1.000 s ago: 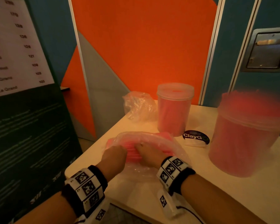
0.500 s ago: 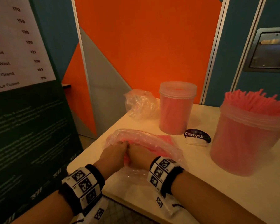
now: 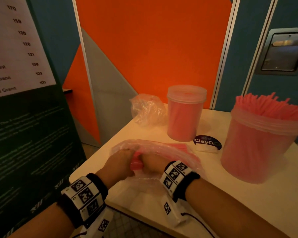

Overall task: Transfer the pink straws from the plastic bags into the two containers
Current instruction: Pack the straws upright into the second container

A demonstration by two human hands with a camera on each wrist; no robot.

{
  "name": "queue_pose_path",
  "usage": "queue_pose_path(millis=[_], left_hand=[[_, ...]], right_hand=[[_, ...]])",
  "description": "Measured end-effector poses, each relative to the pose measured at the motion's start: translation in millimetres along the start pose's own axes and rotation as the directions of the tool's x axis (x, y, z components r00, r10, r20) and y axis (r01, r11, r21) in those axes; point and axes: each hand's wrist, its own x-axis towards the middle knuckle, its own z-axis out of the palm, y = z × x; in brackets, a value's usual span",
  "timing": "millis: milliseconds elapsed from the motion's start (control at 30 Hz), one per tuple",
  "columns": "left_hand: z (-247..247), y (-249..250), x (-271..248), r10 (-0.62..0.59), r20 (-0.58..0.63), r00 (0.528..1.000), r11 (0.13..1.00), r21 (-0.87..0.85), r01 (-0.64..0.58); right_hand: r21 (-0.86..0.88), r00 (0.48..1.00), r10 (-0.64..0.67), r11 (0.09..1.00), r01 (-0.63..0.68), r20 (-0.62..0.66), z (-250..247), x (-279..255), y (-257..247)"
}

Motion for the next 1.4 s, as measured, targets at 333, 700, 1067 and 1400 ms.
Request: queue_pose_path(millis=[333, 700, 1067, 1400], left_hand=[[-29, -8, 16, 0.030, -0.057, 0.998, 0.997, -0.067, -0.034], [8, 23, 22, 0.020, -0.168, 0.986, 1.000, -0.010, -0.022], [48, 71, 77, 0.191, 0.016, 0.981, 0.970, 0.151, -0.191], [55, 84, 85, 0.195, 0.282, 0.939, 0.837, 0.451, -0.309]], right_hand=[[0.065, 0.986, -0.067, 0.996, 0.058, 0.152, -58, -4, 6], [0.773, 0.946, -0.016, 0.571, 0.275, -0.325, -132, -40, -22], [0.686, 0.869, 0.265, 0.719, 0.111, -0.419, -165, -72, -29], [-0.128, 0.946, 0.323, 0.937, -0.325, -0.038, -122, -69, 10]])
